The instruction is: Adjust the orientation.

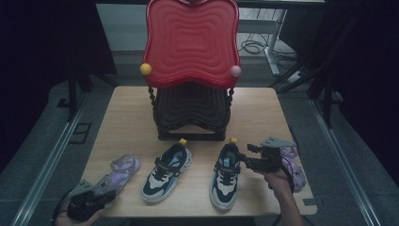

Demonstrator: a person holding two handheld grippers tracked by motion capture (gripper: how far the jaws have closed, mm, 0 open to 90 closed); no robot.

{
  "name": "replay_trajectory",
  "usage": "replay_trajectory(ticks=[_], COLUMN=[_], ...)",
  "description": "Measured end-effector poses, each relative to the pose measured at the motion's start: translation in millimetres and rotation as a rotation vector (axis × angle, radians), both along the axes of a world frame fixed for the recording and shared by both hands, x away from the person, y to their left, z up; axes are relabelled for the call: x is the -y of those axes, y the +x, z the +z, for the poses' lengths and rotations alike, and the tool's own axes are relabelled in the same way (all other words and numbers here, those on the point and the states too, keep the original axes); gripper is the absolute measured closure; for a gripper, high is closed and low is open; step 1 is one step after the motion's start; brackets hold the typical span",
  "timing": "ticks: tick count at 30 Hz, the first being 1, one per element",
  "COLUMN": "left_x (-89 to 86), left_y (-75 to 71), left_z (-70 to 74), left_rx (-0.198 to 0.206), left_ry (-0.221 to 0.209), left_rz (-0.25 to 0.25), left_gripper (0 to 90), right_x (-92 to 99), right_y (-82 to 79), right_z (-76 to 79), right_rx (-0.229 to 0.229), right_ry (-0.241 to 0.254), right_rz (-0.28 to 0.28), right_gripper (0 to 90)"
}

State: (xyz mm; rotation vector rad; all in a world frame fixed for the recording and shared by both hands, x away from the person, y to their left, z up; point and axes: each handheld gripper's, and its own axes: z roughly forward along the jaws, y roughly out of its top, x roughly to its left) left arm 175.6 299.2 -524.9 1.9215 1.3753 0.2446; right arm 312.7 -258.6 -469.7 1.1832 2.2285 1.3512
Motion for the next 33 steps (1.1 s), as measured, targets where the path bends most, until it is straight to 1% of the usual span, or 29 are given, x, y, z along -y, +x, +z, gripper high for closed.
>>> replay_trajectory(ticks=[1,2,3,5,9,11,13,19,22,23,33], left_x=[-1.0,-3.6,-3.6,-6.2,-9.7,-11.4,-13.4,-18.1,-19.5,-20.5,-26.1], left_y=[-0.8,-3.6,-3.6,-5.6,-7.4,-7.9,-7.8,-6.7,-6.1,-5.2,0.9], left_z=[-0.4,-1.7,-1.7,-3.4,-4.3,-5.1,-5.7,-4.8,-4.5,-3.5,-2.2], left_rx=[-0.002,-0.003,-0.003,-0.001,0.005,0.008,0.007,0.001,0.003,0.003,-0.011], left_ry=[-0.001,-0.004,-0.004,-0.014,-0.015,-0.025,-0.035,-0.042,-0.047,-0.044,-0.041], left_rz=[0.003,0.017,0.017,0.032,0.057,0.068,0.075,0.098,0.113,0.123,0.141], left_gripper=[90.0,90.0,90.0,90.0,90.0,90.0,90.0,90.0,90.0,90.0,90.0], right_x=[0.0,-0.3,-0.3,0.0,1.7,2.3,2.3,0.5,0.9,1.0,1.0], right_y=[0.0,0.6,0.6,1.1,1.0,0.4,0.3,0.2,0.8,0.7,0.3], right_z=[0.0,-0.9,-0.9,-1.6,-1.4,-0.8,-0.7,-1.7,-2.9,-2.9,-3.1], right_rx=[0.000,-0.002,-0.002,-0.004,-0.003,0.000,0.000,0.001,-0.003,-0.003,-0.001], right_ry=[0.000,-0.001,-0.001,-0.003,-0.005,-0.004,-0.003,-0.008,-0.010,-0.010,-0.017], right_rz=[0.000,0.000,0.000,-0.003,-0.009,-0.012,-0.013,-0.007,-0.015,-0.015,-0.019], right_gripper=[36.1,36.1,36.1,36.1,36.1,36.1,36.1,36.1,36.2,36.1,36.1])
